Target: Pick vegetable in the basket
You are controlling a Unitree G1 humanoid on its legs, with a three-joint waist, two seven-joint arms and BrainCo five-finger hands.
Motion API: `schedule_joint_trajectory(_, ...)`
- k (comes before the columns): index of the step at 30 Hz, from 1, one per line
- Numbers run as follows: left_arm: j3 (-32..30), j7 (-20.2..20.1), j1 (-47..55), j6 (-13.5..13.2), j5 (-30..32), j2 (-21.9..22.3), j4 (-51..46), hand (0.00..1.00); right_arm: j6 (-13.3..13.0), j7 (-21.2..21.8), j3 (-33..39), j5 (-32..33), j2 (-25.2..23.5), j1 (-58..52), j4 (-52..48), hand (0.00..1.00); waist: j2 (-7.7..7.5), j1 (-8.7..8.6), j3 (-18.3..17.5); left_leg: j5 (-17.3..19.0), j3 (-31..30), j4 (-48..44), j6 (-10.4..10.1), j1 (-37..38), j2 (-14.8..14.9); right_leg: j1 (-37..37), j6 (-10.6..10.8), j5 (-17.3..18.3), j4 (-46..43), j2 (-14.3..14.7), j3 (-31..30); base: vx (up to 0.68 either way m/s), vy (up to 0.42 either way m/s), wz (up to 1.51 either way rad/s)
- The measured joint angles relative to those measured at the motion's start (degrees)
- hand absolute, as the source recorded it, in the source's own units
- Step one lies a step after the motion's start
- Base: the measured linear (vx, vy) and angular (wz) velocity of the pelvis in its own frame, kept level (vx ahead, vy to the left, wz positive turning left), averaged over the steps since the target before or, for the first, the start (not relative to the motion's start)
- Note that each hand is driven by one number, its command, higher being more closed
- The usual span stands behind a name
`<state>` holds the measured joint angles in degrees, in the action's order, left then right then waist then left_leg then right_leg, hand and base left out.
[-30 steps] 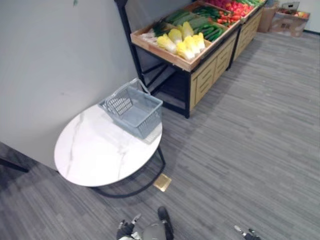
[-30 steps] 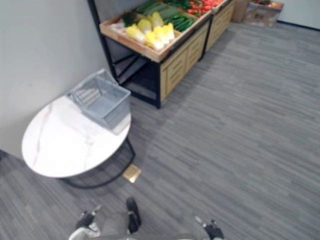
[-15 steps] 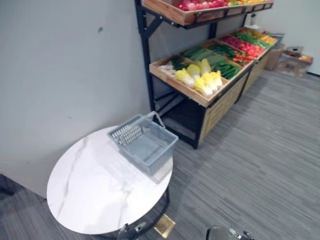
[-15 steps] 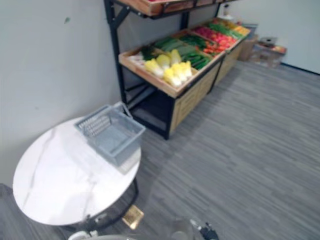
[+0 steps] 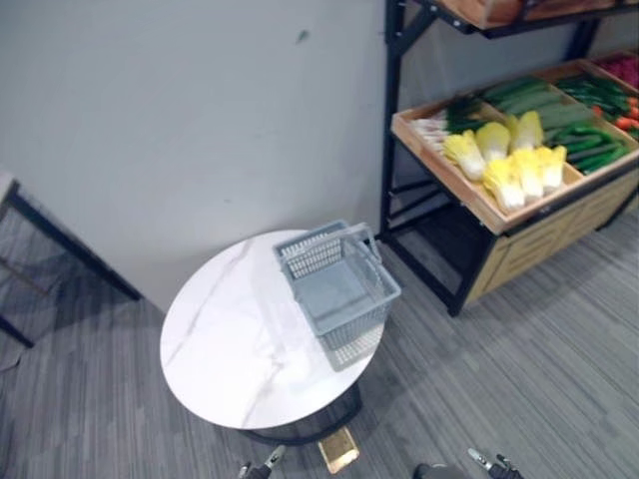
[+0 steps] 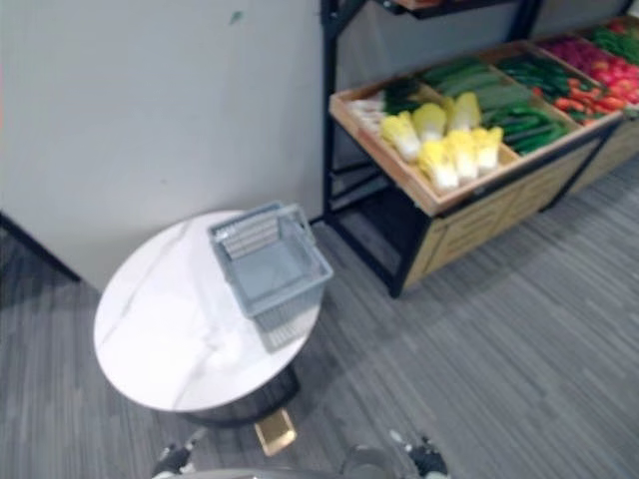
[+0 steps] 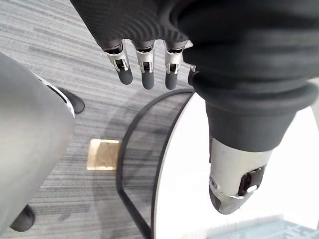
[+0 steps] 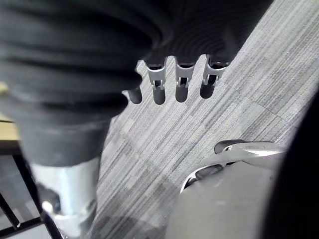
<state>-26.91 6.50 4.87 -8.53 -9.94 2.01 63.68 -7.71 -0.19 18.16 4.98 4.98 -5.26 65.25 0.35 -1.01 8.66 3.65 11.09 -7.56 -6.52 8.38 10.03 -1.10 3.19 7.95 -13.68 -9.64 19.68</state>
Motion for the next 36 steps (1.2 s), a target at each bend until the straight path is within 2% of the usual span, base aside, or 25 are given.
schedule_joint_trajectory(1,0.01,-0.06,-0.02,0.01,0.0,-0.07,-0.01,0.0,0.0,0.04,0.7,0.0,-0.44,-0.11,0.05,0.0,-0.34,-0.22,0.09,-0.66,2.26,-0.71,-0.12,-0.45,0.17,0.94,-0.09,-0.4,0.56,-0.66,1.3,0.06,-0.052,1.05)
schedule_joint_trajectory(3,-0.02,0.04,-0.04,0.33,-0.01,-0.18,-0.01,0.0,0.02,-0.05,4.7,0.03,-0.96,-0.58,0.07,0.0,-0.29,-0.32,-0.03,-1.68,13.22,-0.92,0.68,-0.65,0.68,3.43,0.16,-0.58,2.28,-1.74,5.06,0.04,-0.017,0.85)
schedule_joint_trajectory(5,0.14,0.21,-0.01,0.33,0.0,-0.18,0.0,0.0,0.01,-0.07,6.3,0.03,-1.07,0.54,0.24,0.0,-0.12,0.03,-0.21,-2.83,14.77,1.25,0.77,-0.85,0.09,3.42,0.82,-0.99,3.87,-1.31,5.47,0.03,0.008,0.26)
schedule_joint_trajectory(7,1.82,0.66,0.05,0.39,0.17,-0.47,0.3,0.0,0.0,-0.12,6.3,0.02,-0.6,1.8,0.7,0.0,1.07,-0.18,-1.01,-3.62,13.82,4.94,0.34,-1.02,-0.39,2.98,1.08,-2.59,6.48,-0.25,5.46,0.05,0.02,0.01)
schedule_joint_trajectory(9,3.64,1.05,-0.04,0.37,1.76,-0.92,0.39,0.0,0.01,-0.21,6.29,-0.05,-0.38,2.01,0.95,0.0,1.6,-0.22,-1.43,-3.69,13.43,6.98,0.26,-1.72,-0.63,2.44,1.09,-3.95,7.9,0.18,6.19,0.06,0.046,0.1)
schedule_joint_trajectory(17,11.57,1.51,-0.61,0.37,3.94,-3.33,1.03,0.0,-0.13,-1.09,3.01,-0.53,-0.4,2.69,0.93,0.0,0.99,-0.5,-2.05,-3.69,11.09,12.2,0.25,-2.08,-2.34,2.27,2.12,-4.94,8.55,-0.51,10.1,0.02,0.045,0.25)
schedule_joint_trajectory(19,13.91,1.47,-1.1,0.37,4.02,-4.38,1.89,0.0,-0.21,-1.34,1.18,-0.56,-0.5,3.27,0.89,0.0,0.16,-0.48,-2.01,-3.65,10.15,12.94,0.26,-1.74,-3.42,2.23,2.47,-5.11,7.42,-1.92,10.88,-0.01,0.107,0.25)
schedule_joint_trajectory(22,16.64,1.51,-1.32,0.37,4.04,-5.77,2.05,0.0,-0.23,-1.92,-0.88,-0.58,-0.74,4.48,0.64,0.0,-0.7,-0.46,-1.56,-2.89,10.9,12.93,1.34,-0.83,-4.08,-1.92,2.41,-4.92,-2.89,-4.95,7.88,-0.04,0.131,0.03)
schedule_joint_trajectory(23,17.04,1.59,-1.32,0.34,4.02,-6.89,1.91,0.0,-0.24,-1.94,-1.27,-0.59,-1.63,4.92,0.6,0.0,-2.05,-0.39,-1.24,-2.71,11.67,12.93,1.3,-0.16,-4.61,-2.79,2.33,-4.91,-4.86,-5.61,6.32,-0.07,0.11,-0.17)
schedule_joint_trajectory(24,17.03,1.7,-1.23,0.36,4.03,-7.43,1.9,0.0,-0.24,-1.94,-1.33,-0.59,-2.06,5.06,0.63,0.0,-2.14,-0.32,-1.04,-2.55,11.96,12.93,1.37,0.02,-4.79,-2.83,2.34,-4.91,-4.71,-5.56,5.45,-0.1,0.082,-0.41)
schedule_joint_trajectory(25,17.03,1.83,-0.87,0.52,4.07,-9.04,2.58,0.0,-0.27,-1.95,-2.39,-0.6,-3.0,5.08,0.62,0.0,-3.82,-0.27,-1.78,-2.17,12.49,12.95,1.56,-0.14,-5.23,-2.38,2.57,-5.09,-0.97,-4.39,2.07,-0.1,0.054,-0.42)
schedule_joint_trajectory(28,16.96,1.8,-0.69,1.2,4.12,-10.56,3.75,0.0,-0.41,-2.06,-3.12,-0.63,-3.07,5.1,0.62,0.0,-5.08,-0.31,-1.68,-2.16,13.4,13.14,1.91,-0.51,-5.65,-0.96,3.12,-5.4,4.39,-3.35,-0.35,-0.05,0.004,-0.27)
schedule_joint_trajectory(29,16.91,1.78,-0.73,1.45,4.14,-10.68,4.22,0.0,-0.4,-2.24,-3.09,-0.66,-2.68,4.6,0.65,0.0,-4.87,-0.58,-1.53,-2.44,13.14,13.34,2.19,-1.02,-5.62,-0.79,3.82,-5.83,5.52,-2.99,-0.64,-0.05,-0.046,0.04)
schedule_joint_trajectory(31,16.2,1.78,-0.73,1.54,4.55,-10.6,4.29,0.0,-0.39,-2.33,-3.28,-0.99,-1.96,3.56,0.66,0.0,-4.52,-0.53,-1.31,-2.79,12.28,13.44,2.21,-1.21,-5.39,-0.5,3.82,-5.8,5.61,-2.65,-0.58,-0.04,-0.054,0.18)
schedule_joint_trajectory(33,15.19,1.77,-0.71,1.61,5.22,-9.89,4.65,0.0,-0.38,-2.39,-3.7,-2.9,-0.92,3.3,0.44,0.0,-3.26,-0.49,-0.59,-3.41,10.59,13.47,2.11,-1.35,-4.97,0.91,3.76,-5.74,6.82,-1.99,0.3,0.0,-0.054,0.34)
schedule_joint_trajectory(36,14.51,1.78,-0.24,1.6,6.03,-9.16,4.58,0.0,-0.31,-2.63,-5.36,-5.21,-0.03,2.62,-3.3,0.0,-2.37,-0.38,-0.88,-3.83,9.38,13.48,1.91,-2.08,-4.48,1.41,3.5,-5.59,7.81,-1.08,0.93,0.0,-0.05,0.21)
